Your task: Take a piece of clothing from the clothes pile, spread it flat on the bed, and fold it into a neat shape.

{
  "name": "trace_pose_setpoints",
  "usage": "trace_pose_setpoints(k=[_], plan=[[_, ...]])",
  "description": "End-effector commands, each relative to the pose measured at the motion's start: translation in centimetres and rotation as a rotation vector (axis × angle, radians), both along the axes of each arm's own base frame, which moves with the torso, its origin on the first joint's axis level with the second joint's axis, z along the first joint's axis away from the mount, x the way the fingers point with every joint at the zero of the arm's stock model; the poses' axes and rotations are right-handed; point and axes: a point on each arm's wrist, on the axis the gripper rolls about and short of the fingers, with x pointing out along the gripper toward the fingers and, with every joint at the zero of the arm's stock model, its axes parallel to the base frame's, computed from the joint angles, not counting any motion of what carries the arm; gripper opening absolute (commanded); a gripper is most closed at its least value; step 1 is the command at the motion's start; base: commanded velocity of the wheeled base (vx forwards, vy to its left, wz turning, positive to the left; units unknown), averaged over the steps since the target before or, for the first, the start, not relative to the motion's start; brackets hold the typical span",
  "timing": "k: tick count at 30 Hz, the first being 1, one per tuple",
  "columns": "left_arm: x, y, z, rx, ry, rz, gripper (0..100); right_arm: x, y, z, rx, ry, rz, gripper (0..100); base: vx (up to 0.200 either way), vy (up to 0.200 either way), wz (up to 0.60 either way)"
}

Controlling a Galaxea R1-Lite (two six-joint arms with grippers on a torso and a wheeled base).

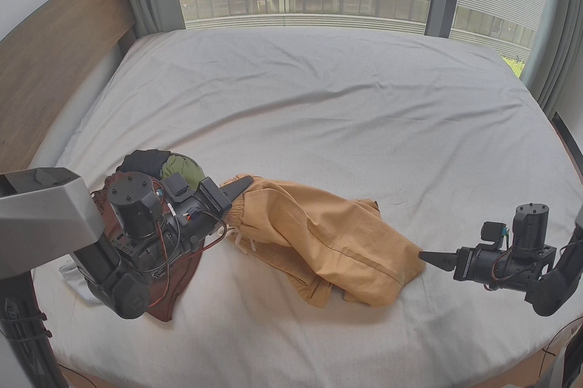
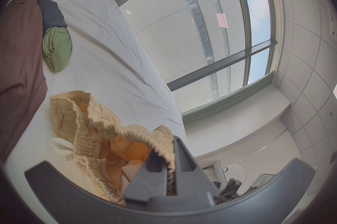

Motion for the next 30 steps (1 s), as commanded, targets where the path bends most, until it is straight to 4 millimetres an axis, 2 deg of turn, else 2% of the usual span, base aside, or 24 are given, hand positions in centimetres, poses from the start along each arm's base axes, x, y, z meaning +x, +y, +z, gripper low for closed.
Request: trace_pose_setpoints(k=[1,13,20,24,30], plan=[[0.6,0.1,0.4,-0.012,-0.02,0.038,0,0.4,-0.2,-6.4,0.014,0.179,-0.039,100,0.0,0.0,0.0],[1.3,0.0,0.0,-0.006,-0.025,0.066,0,2.1,0.4,-9.0,0.043,0.207,-0.029,100,0.0,0.0,0.0],[1.2,-0.1,-0.1,0.01,-0.035,0.063,0,3.3,1.6,-10.1,0.117,0.231,-0.03,100,0.0,0.0,0.0],[1.1,-0.1,0.1,0.01,-0.039,0.062,0,3.6,2.3,-10.1,0.122,0.216,-0.008,100,0.0,0.0,0.0],[1.1,-0.2,0.2,0.008,-0.043,0.062,0,4.4,3.1,-11.4,0.117,0.221,0.007,100,0.0,0.0,0.0]])
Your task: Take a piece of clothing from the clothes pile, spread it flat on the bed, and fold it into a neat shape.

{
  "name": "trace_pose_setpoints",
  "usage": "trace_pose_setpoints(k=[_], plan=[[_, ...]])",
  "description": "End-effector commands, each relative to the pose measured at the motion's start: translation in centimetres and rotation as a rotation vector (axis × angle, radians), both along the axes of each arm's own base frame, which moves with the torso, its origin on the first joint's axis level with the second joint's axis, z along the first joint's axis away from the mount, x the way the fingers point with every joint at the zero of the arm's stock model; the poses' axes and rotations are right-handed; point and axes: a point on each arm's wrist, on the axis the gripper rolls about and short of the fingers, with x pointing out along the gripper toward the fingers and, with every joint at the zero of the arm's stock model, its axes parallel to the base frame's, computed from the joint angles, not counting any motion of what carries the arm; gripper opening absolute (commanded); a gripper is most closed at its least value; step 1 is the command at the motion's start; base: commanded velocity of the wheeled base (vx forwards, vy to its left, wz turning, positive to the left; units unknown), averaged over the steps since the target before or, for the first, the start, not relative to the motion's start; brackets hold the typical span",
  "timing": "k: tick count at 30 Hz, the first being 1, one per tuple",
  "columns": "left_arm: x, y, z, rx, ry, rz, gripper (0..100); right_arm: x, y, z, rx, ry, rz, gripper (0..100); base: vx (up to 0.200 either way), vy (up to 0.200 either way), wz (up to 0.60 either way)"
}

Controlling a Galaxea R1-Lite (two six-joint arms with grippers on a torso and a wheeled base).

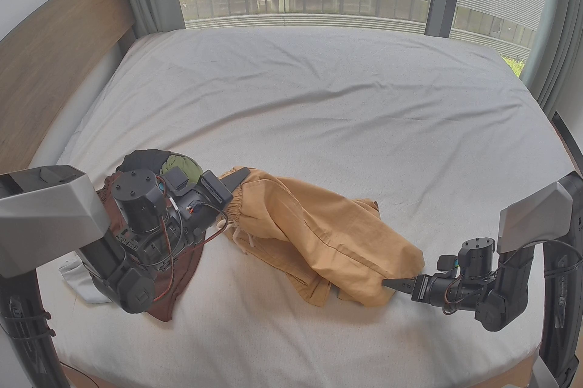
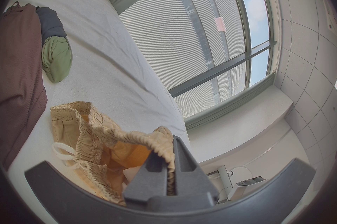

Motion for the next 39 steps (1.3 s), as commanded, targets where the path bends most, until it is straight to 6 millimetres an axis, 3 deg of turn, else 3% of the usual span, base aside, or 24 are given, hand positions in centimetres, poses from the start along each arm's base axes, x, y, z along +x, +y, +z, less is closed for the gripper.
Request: trace_pose_setpoints(k=[1,14,23,30,39], plan=[[0.0,0.0,0.2,-0.003,-0.007,-0.001,0,0.6,0.6,-1.1,-0.001,0.004,0.013,100,0.0,0.0,0.0],[0.0,0.0,0.3,-0.004,-0.008,0.0,0,1.6,2.2,-1.2,0.047,-0.018,0.028,100,0.0,0.0,0.0],[0.4,0.0,0.2,-0.006,-0.013,0.007,0,1.0,2.3,-1.2,0.079,-0.019,0.026,100,0.0,0.0,0.0],[0.7,0.0,0.1,-0.008,-0.015,0.017,0,-0.2,1.6,0.9,0.128,-0.006,0.056,100,0.0,0.0,0.0],[1.0,-0.2,-0.1,-0.009,-0.016,0.034,0,-0.4,1.0,3.0,0.163,-0.043,0.051,100,0.0,0.0,0.0]])
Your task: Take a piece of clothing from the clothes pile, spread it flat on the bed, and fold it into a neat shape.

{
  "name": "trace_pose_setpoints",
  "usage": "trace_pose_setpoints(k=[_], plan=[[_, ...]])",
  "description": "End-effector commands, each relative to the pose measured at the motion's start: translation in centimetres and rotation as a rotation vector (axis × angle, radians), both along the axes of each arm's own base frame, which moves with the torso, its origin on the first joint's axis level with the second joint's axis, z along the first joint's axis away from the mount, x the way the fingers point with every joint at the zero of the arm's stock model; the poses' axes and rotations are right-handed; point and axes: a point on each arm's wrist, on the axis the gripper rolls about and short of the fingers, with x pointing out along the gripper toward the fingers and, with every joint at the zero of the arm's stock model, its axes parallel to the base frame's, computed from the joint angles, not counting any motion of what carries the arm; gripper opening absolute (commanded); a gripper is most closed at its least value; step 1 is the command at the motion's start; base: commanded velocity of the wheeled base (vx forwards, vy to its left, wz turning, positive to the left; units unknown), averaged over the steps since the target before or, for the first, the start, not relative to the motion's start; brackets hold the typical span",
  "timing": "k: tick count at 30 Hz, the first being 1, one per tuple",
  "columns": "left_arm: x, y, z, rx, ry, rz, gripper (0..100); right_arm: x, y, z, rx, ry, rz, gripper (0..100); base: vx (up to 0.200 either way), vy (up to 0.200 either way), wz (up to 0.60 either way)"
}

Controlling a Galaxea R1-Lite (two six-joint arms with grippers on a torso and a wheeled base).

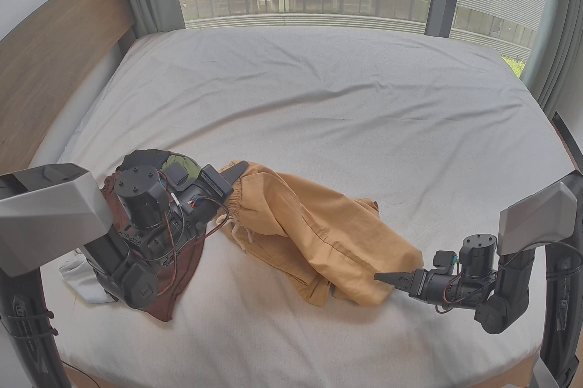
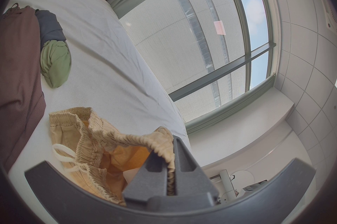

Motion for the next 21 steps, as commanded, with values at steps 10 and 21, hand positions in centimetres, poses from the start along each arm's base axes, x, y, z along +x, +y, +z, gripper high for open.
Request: trace_pose_setpoints(k=[10,21], plan=[[0.2,-0.2,0.0,-0.002,-0.004,-0.001,0,0.2,-0.4,-2.9,-0.084,0.02,0.004,100,0.0,0.0,0.0],[0.1,-0.2,0.2,-0.004,-0.008,-0.003,0,2.0,1.1,-3.7,-0.106,-0.042,-0.02,100,0.0,0.0,0.0]])
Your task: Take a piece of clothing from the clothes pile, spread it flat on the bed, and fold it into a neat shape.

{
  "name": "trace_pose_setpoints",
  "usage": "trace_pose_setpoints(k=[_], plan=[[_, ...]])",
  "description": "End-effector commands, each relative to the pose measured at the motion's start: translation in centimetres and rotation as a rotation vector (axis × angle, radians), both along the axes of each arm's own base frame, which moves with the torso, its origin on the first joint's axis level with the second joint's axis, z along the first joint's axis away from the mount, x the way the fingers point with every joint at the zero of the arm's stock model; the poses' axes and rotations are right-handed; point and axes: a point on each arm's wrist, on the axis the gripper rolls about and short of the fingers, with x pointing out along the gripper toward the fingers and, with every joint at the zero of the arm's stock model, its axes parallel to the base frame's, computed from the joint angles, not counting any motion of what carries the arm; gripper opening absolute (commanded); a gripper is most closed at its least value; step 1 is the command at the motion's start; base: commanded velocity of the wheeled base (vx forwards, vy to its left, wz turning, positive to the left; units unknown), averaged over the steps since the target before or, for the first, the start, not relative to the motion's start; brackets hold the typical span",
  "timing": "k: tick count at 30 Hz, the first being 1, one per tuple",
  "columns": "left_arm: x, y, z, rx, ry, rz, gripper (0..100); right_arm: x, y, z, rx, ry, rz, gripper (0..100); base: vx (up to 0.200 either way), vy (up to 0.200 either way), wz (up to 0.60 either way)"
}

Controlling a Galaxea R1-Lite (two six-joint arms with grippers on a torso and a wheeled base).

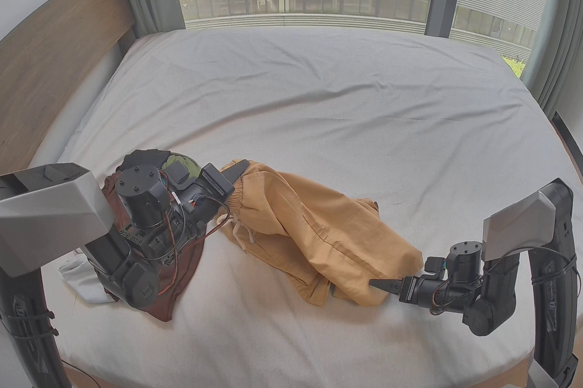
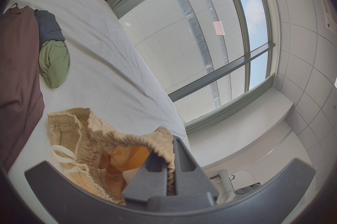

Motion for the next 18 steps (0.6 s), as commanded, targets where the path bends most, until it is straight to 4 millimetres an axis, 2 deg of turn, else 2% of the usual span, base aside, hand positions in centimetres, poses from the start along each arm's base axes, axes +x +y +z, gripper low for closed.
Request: trace_pose_setpoints(k=[1,9,18], plan=[[0.0,0.0,0.1,-0.001,-0.003,-0.001,0,1.0,0.9,-1.0,-0.007,-0.02,0.0,100,0.0,0.0,0.0],[0.1,0.0,0.0,-0.002,0.0,-0.001,0,1.0,1.0,-1.0,0.005,-0.019,0.007,100,0.0,0.0,0.0],[0.4,0.0,-0.2,-0.003,-0.002,0.004,0,0.2,0.5,1.8,0.049,-0.048,0.05,100,0.0,0.0,0.0]])
